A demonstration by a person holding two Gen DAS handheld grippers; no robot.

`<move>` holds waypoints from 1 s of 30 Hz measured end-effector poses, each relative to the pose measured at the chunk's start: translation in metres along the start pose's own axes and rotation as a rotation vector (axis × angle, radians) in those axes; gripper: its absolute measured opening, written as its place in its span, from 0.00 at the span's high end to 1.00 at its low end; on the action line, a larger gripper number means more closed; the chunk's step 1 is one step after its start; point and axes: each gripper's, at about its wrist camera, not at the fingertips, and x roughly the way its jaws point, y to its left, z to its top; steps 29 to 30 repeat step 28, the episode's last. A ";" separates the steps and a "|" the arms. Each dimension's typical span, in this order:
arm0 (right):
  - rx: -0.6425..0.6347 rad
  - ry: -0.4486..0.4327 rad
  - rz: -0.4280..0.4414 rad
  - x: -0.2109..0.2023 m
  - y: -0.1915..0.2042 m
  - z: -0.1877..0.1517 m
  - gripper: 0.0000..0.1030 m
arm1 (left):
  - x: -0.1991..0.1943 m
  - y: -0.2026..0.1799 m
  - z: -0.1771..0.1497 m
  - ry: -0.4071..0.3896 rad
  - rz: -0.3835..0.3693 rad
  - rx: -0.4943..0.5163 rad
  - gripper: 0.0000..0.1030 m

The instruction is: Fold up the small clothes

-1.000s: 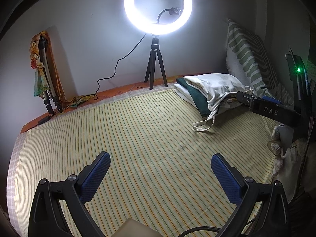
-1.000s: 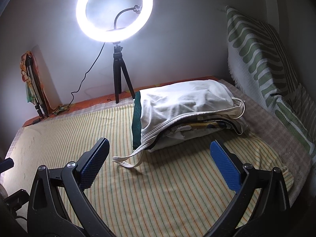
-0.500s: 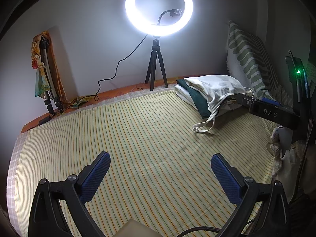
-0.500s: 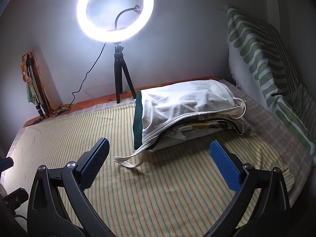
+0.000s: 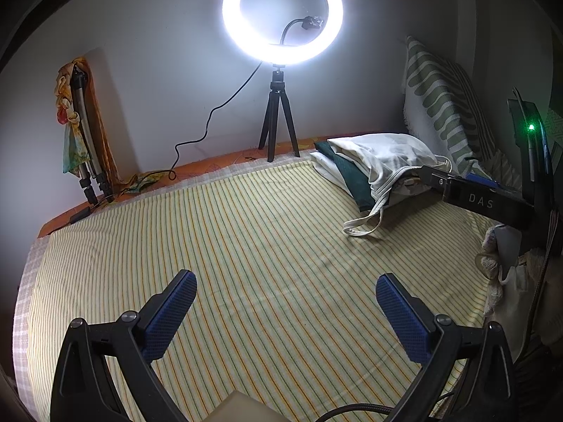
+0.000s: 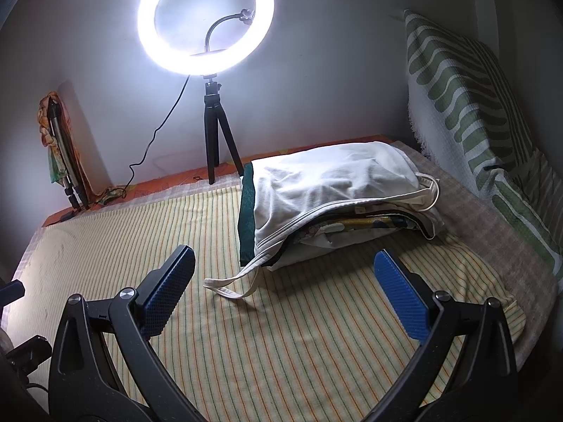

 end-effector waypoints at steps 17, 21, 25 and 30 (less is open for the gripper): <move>0.002 0.002 -0.002 -0.002 0.003 -0.002 0.00 | 0.000 -0.001 -0.001 0.002 0.005 0.004 0.00; 0.001 0.003 -0.002 -0.002 0.003 -0.003 0.00 | 0.000 -0.001 -0.002 0.005 0.008 0.002 0.00; 0.005 0.005 0.002 -0.001 0.002 -0.003 0.00 | -0.001 -0.003 -0.002 -0.007 0.014 0.012 0.00; 0.010 0.009 0.003 0.000 0.000 -0.002 0.00 | 0.000 -0.004 -0.002 -0.001 0.005 0.005 0.00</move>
